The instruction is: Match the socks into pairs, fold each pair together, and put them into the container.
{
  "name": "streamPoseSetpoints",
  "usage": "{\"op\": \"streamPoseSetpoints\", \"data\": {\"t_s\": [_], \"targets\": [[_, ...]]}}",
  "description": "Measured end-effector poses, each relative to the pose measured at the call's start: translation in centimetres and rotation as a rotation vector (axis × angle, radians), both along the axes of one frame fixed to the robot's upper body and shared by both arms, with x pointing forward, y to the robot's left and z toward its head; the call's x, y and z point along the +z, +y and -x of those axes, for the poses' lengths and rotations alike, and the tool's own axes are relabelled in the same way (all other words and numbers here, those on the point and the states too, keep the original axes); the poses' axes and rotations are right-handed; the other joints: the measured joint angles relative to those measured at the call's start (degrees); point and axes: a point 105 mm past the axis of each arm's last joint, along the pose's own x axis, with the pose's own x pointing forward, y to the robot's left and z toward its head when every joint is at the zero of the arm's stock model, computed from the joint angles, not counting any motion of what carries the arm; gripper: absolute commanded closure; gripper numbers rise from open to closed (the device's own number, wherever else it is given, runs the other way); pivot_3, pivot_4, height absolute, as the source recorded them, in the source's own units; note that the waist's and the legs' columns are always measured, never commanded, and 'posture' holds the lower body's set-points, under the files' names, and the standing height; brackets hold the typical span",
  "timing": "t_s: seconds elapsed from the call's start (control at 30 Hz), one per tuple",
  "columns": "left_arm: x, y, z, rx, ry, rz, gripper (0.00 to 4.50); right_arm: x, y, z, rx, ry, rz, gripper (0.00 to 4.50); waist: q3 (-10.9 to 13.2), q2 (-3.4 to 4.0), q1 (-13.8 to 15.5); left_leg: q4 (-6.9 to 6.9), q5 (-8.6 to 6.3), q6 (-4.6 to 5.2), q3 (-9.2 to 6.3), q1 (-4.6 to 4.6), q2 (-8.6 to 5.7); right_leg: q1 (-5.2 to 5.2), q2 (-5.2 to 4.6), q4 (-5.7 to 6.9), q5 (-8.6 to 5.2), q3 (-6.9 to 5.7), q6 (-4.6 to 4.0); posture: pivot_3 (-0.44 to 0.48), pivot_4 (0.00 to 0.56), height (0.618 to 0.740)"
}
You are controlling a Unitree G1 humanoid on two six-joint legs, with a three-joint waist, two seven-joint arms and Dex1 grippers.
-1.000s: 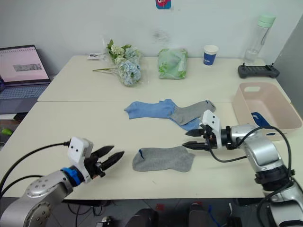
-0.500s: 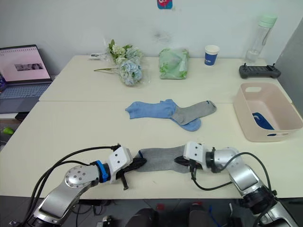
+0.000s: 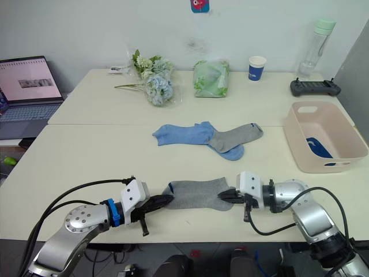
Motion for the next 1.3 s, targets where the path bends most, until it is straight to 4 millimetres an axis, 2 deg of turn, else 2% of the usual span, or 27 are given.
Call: {"op": "streamPoseSetpoints", "data": {"t_s": [0.1, 0.23, 0.4, 0.47, 0.5, 0.6, 0.67, 0.73, 0.8, 0.87, 0.97, 1.0, 1.1, 1.27, 1.3], "targets": [[-0.9, 0.2, 0.3, -0.01, -0.001, -0.053, 4.49, -1.9, -0.3, 0.0, -0.013, 0.008, 0.082, 4.5, 0.0, 0.0, 0.1, 0.01, 0.01, -0.01, 0.0, 0.0, -0.01, 0.02, 0.01, -0.01, 0.0, -0.02, 0.0, 0.0, 0.15, 0.74], [-1.0, 0.4, 0.0, -0.012, -0.037, -0.083, 4.49, -2.0, -1.2, 0.0, -0.004, -0.036, 0.115, 4.5, 0.0, 0.03, 0.2, 0.01, 0.0, 0.0, -0.03, 0.17, -0.03, 0.26, 0.0, -0.08, 0.0, -0.04, 0.01, 0.0, 0.15, 0.74], [-0.9, 1.5, 0.4, 0.035, 0.002, -0.045, 4.49, -1.5, -3.8, 0.2, -0.097, 0.074, 0.062, 4.5, 0.0, 0.02, 0.1, 0.0, -0.02, 0.04, -0.07, 0.21, 0.05, 0.35, 0.0, -0.13, -0.01, -0.02, 0.01, 0.0, 0.15, 0.74], [-0.5, 2.1, 0.3, 0.08, 0.021, -0.004, 4.49, -0.5, -3.9, -0.3, -0.153, 0.103, -0.022, 4.5, 0.0, 0.04, -0.1, 0.0, -0.03, 0.04, -0.07, 0.2, 0.09, 0.33, 0.01, -0.11, 0.0, 0.01, 0.0, 0.0, 0.15, 0.74], [0.1, 2.6, -0.1, 0.138, 0.022, 0.046, 4.49, 0.6, -3.9, -1.0, -0.202, 0.092, -0.091, 4.5, 0.0, 0.04, -0.1, 0.0, -0.03, 0.04, -0.07, 0.2, 0.1, 0.33, 0.02, -0.1, 0.0, 0.0, 0.0, 0.0, 0.15, 0.74], [2.3, 4.4, -1.5, 0.282, -0.029, 0.145, 3.92, 3.5, -4.5, -3.4, -0.333, -0.019, -0.184, 3.91, 0.0, 0.04, 0.0, 0.01, -0.03, 0.03, -0.08, 0.19, 0.08, 0.32, 0.01, -0.11, -0.01, -0.05, 0.0, 0.0, 0.15, 0.74], [3.3, 5.9, -2.3, 0.378, -0.077, 0.176, 3.31, 4.4, -5.6, -4.7, -0.421, -0.085, -0.189, 3.27, 0.0, 0.03, 0.2, 0.01, -0.02, 0.0, -0.07, 0.18, 0.06, 0.33, 0.01, -0.14, -0.01, -0.06, 0.01, 0.0, 0.15, 0.74], [4.0, 8.0, -3.3, 0.538, -0.134, 0.24, 2.71, 4.3, -7.5, -6.2, -0.561, -0.153, -0.178, 2.61, 0.0, 0.03, 0.2, 0.0, 0.01, -0.06, -0.06, 0.18, 0.02, 0.33, 0.0, -0.17, -0.02, -0.08, 0.02, 0.0, 0.15, 0.74], [3.6, 9.7, -3.6, 0.656, -0.14, 0.268, 2.03, 3.4, -8.6, -7.0, -0.656, -0.163, -0.171, 1.83, 0.0, 0.01, 0.2, 0.01, 0.07, -0.18, -0.03, 0.17, 0.02, 0.32, 0.0, -0.16, -0.02, -0.05, 0.02, 0.0, 0.15, 0.74], [3.0, 10.3, -3.6, 0.707, -0.131, 0.273, 1.36, 2.7, -9.2, -7.4, -0.708, -0.167, -0.17, 1.13, 0.0, 0.01, 0.2, 0.01, 0.08, -0.19, 0.0, 0.17, 0.02, 0.29, 0.0, -0.14, -0.02, -0.02, 0.02, 0.0, 0.15, 0.74], [3.0, 10.2, -3.7, 0.715, -0.149, 0.275, 0.37, 2.2, -8.9, -7.6, -0.707, -0.165, -0.164, 0.1, 0.0, 0.01, 0.2, 0.01, 0.08, -0.19, 0.0, 0.17, 0.02, 0.3, 0.0, -0.13, -0.01, -0.02, 0.02, 0.0, 0.15, 0.74], [3.1, 10.2, -3.8, 0.715, -0.154, 0.271, 0.06, 2.2, -8.8, -7.7, -0.701, -0.166, -0.162, 0.09, 0.0, 0.02, 0.2, 0.01, 0.08, -0.19, 0.01, 0.17, 0.02, 0.29, 0.0, -0.12, -0.01, -0.02, 0.02, 0.0, 0.15, 0.74], [3.7, 9.3, -4.3, 0.675, -0.17, 0.244, 0.02, 2.7, -7.0, -8.5, -0.647, -0.192, -0.138, 0.09, 0.0, 0.01, -0.1, 0.02, 0.08, -0.19, 0.01, 0.18, 0.04, 0.28, 0.03, -0.06, -0.01, -0.02, 0.02, 0.0, 0.15, 0.74], [7.6, 4.1, -4.8, 0.41, -0.204, 0.26, 0.02, 3.9, -3.3, -10.7, -0.582, -0.283, -0.064, 0.09, 0.0, 0.01, -0.2, 0.02, 0.09, -0.22, 0.03, 0.15, 0.02, 0.24, 0.04, -0.06, -0.01, -0.01, 0.02, 0.0, 0.15, 0.74], [8.3, 2.5, -4.5, 0.33, -0.198, 0.266, 0.02, 3.9, -2.5, -11.3, -0.571, -0.296, -0.041, 0.09, 0.0, 0.01, -0.2, 0.01, 0.1, -0.22, 0.04, 0.15, 0.01, 0.23, 0.04, -0.06, -0.01, -0.01, 0.02, 0.0, 0.15, 0.74]]}}
